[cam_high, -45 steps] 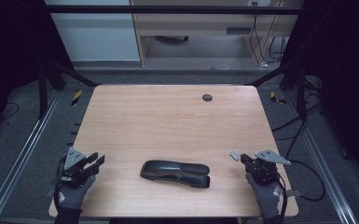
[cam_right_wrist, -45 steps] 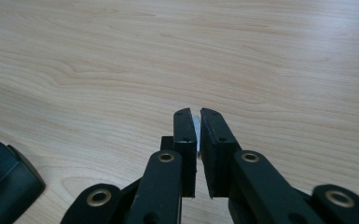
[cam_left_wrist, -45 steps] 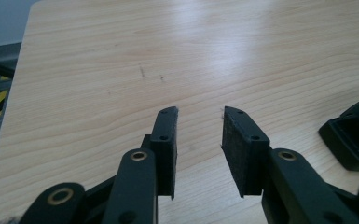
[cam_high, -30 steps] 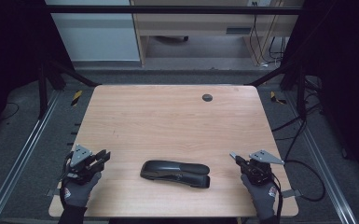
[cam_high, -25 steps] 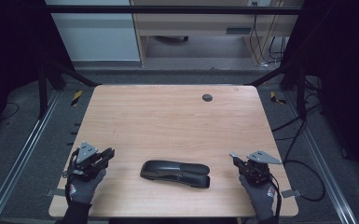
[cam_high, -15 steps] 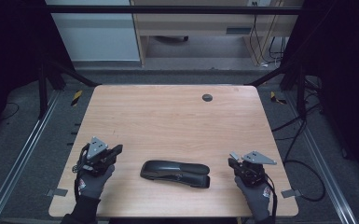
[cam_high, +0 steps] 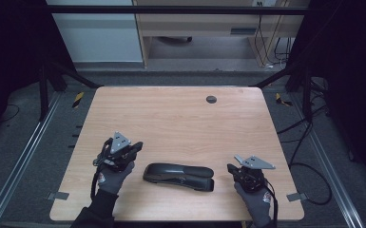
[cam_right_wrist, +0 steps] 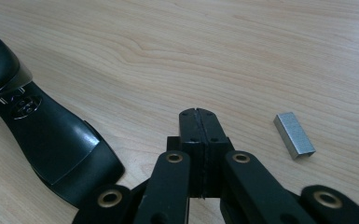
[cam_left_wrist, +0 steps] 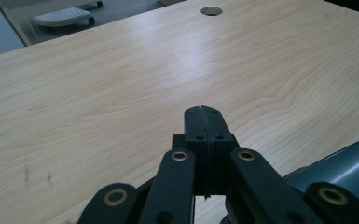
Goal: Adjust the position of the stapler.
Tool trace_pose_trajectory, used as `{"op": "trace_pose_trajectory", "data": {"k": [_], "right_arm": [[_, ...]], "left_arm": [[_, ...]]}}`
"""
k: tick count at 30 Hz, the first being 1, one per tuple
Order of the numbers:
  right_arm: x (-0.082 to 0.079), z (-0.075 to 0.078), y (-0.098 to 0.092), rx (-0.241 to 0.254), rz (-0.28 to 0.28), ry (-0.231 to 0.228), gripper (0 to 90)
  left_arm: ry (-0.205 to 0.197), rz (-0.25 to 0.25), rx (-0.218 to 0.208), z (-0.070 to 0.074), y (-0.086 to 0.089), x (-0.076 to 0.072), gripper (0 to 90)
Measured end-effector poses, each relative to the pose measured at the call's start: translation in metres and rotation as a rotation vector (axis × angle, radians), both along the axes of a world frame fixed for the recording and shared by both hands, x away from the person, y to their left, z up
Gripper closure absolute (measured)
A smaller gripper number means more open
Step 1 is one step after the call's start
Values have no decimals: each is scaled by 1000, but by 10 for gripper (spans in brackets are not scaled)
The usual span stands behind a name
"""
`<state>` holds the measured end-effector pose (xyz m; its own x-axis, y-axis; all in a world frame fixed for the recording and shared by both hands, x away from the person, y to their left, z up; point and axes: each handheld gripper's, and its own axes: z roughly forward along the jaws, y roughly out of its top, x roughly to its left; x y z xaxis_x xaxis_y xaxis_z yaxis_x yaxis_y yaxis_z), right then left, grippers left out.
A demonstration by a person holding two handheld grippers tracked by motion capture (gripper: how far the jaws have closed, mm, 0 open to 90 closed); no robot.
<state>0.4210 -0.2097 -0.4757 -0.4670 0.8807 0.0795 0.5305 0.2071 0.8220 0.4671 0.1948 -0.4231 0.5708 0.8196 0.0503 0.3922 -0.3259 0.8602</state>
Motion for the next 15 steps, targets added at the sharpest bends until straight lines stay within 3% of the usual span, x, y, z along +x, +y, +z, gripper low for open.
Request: {"op": "trace_pose_trajectory", "data": {"k": [6,15], "right_arm": [[-1,-2,2,-5,6,4,900],[-5,-5,7,-3,24,13,900]], "left_arm": [[22,-27,21,-5,-15,3,899],[66,-75,90,-24,-34,4,898]]}}
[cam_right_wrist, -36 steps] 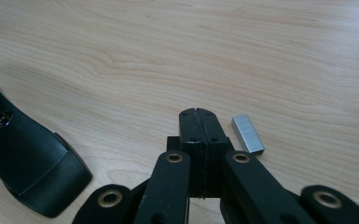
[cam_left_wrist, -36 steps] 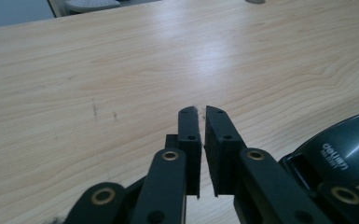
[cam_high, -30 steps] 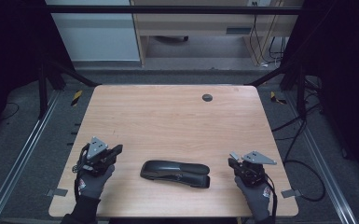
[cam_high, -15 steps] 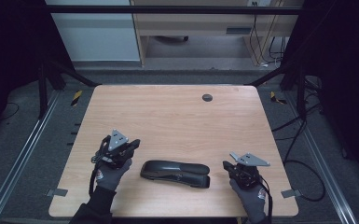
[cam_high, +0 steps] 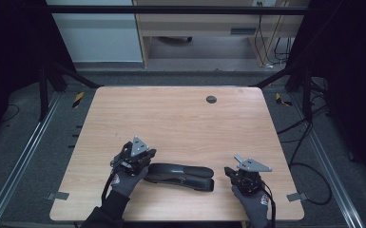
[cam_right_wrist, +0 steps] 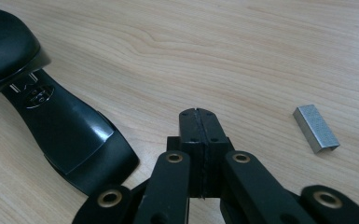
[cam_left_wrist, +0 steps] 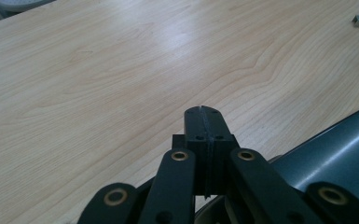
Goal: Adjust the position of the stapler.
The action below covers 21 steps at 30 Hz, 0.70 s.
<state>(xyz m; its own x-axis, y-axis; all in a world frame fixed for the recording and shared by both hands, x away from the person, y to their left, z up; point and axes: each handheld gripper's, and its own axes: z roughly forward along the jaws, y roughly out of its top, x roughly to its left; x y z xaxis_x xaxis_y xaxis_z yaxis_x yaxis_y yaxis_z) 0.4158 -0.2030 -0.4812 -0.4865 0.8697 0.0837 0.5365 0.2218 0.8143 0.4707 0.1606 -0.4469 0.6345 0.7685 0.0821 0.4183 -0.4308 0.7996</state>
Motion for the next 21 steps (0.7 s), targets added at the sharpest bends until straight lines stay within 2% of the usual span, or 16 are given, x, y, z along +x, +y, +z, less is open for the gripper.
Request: {"op": "trace_pose_trajectory", "data": {"k": [11,21], "right_arm": [[-1,-3,2,0,13,10,900],[-1,-4,4,1,14,18,900]], "left_arm": [[31,-32,17,-5,-7,-1,899],[44,-46,7,-10,-6,-5,899]]}}
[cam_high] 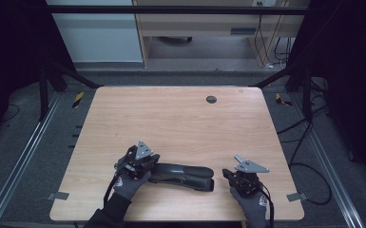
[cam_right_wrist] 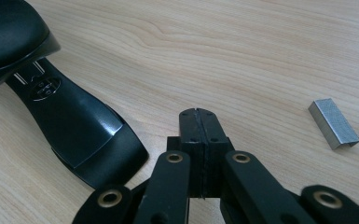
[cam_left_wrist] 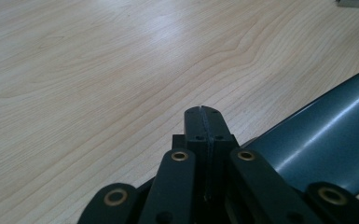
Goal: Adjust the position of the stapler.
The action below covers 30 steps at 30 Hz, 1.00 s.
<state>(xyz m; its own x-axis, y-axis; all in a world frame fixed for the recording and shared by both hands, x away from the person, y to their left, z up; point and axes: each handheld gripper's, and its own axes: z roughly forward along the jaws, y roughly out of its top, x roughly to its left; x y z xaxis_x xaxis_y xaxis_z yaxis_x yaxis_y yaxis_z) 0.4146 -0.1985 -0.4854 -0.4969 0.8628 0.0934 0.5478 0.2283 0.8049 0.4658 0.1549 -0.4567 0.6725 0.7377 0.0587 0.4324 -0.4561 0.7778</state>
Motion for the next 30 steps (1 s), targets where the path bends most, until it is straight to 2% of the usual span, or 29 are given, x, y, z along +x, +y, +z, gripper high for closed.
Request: {"op": "trace_pose_trajectory", "data": {"k": [6,10,14,21,26,30], "right_arm": [[0,-1,0,-1,2,-1,900],[0,-1,0,3,1,4,900],[0,-1,1,0,6,6,900],[-1,-1,1,3,7,6,900],[-1,-2,3,2,8,7,900],[-1,-3,4,0,15,8,900]], "left_arm": [[1,1,-5,3,2,-4,899],[-1,0,13,4,1,-7,900],[2,0,10,4,1,-9,900],[-5,-6,20,5,3,-22,900],[-14,-8,1,3,4,-27,900],[-18,-10,2,3,4,-27,899]]}}
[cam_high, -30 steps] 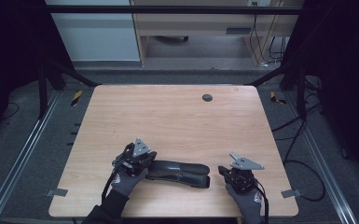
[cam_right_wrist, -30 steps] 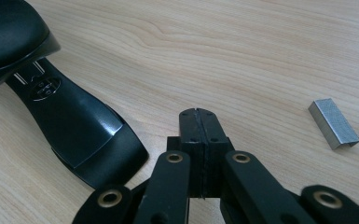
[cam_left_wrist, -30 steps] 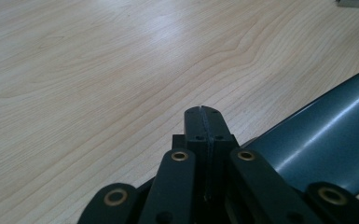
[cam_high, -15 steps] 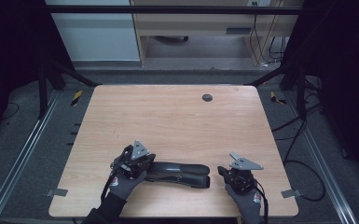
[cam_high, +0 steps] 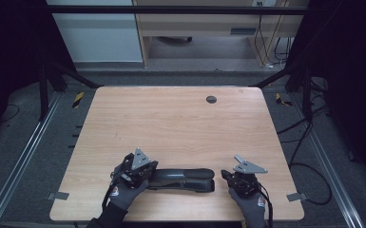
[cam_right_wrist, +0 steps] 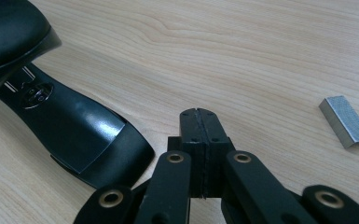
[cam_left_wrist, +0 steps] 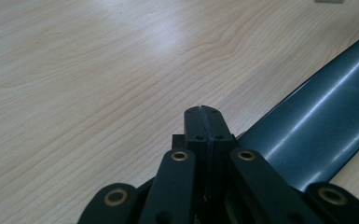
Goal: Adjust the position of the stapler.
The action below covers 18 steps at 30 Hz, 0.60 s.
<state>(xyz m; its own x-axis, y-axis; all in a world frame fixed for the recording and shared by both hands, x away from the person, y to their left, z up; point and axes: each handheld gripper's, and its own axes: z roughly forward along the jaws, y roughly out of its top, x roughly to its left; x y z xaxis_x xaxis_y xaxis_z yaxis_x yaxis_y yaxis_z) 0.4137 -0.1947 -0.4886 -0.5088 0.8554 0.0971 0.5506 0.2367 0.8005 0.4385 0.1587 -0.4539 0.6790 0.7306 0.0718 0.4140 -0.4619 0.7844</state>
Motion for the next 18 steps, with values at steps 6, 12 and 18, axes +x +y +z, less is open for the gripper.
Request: {"op": "trace_pose_trajectory", "data": {"k": [6,12,18], "right_arm": [[-1,1,-1,7,-1,-9,897],[-2,1,-2,11,-1,-21,884],[-3,2,-2,16,-4,-19,862]], "left_arm": [[-34,26,-15,2,6,0,881],[-72,72,-40,8,27,-5,849],[-94,110,-59,12,44,-10,778]]}}
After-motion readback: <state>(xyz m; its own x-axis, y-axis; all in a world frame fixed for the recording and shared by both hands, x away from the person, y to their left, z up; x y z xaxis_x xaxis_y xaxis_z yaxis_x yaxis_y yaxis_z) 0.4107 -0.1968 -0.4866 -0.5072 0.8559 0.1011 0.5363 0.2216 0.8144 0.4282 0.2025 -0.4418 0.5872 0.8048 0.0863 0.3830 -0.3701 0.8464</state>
